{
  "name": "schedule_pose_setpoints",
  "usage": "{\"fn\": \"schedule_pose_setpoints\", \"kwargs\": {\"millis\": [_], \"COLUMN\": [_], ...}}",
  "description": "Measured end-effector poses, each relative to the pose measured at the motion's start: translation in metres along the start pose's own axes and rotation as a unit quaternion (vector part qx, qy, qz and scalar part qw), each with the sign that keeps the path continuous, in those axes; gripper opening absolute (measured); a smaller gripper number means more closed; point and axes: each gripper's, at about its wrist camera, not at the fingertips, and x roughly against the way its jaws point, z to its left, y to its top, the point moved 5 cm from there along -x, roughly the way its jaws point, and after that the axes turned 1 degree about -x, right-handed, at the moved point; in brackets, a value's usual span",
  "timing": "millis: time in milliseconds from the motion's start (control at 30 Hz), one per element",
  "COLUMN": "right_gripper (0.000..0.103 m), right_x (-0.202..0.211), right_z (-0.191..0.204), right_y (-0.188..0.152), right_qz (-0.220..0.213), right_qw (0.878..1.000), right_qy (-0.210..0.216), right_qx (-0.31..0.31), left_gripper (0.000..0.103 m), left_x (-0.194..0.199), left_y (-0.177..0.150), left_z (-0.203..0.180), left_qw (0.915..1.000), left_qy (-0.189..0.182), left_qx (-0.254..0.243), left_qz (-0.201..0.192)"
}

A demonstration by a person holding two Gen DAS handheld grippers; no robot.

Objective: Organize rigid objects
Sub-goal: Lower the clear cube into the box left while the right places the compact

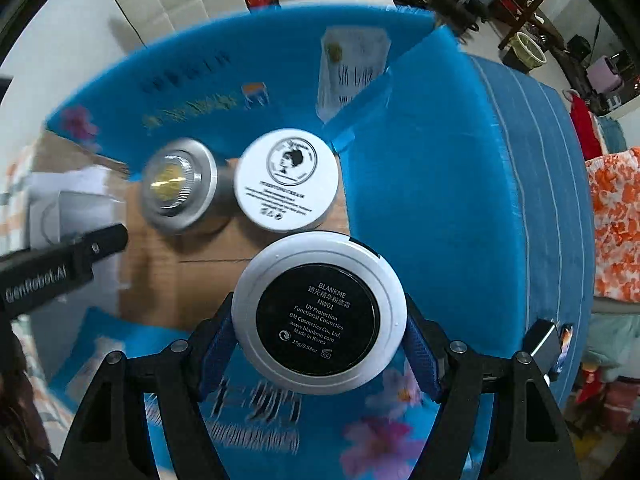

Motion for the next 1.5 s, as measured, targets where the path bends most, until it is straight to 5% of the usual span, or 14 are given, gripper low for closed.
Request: {"fn": "schedule_pose_setpoints", "kwargs": {"millis": [333,933,1233,1267,1500], "right_gripper": [0.077,0.082,0.097,0.097,0.098], "right_x": [-0.041,-0.059,-0.045,-0.041,0.006], "right_z": [0.007,0.013,0.018,0.017,0.015], "right_y": [0.021,0.017,0.003,0.002,-0.013], "right_qz": [0.049,0.061,0.050,0.046,0.007], "right_qw": [0.999,0.998,0.999,0.999,1.000], "right_qy": [0.002,0.020,0.021,0.020,0.019], "right_qx": [-0.015,-0.005,-0.004,-0.003,0.014], "left_gripper": [0.062,0.064,0.087,0.103,0.103], "left_x": [-0.019,-0.022,0.001,0.005,0.033], "left_y": [0.018,0.039,0.024,0.021,0.003], "left_z": [0.003,0.005,0.001,0.002,0.014], "left_qw": [0.9999,0.9994,0.9998,0.9999,0.9998], "left_qy": [0.000,-0.001,0.016,0.011,0.012], "left_qx": [0.008,0.012,-0.006,-0.005,0.013], "left_qz": [0.015,0.031,0.013,0.011,-0.009]}}
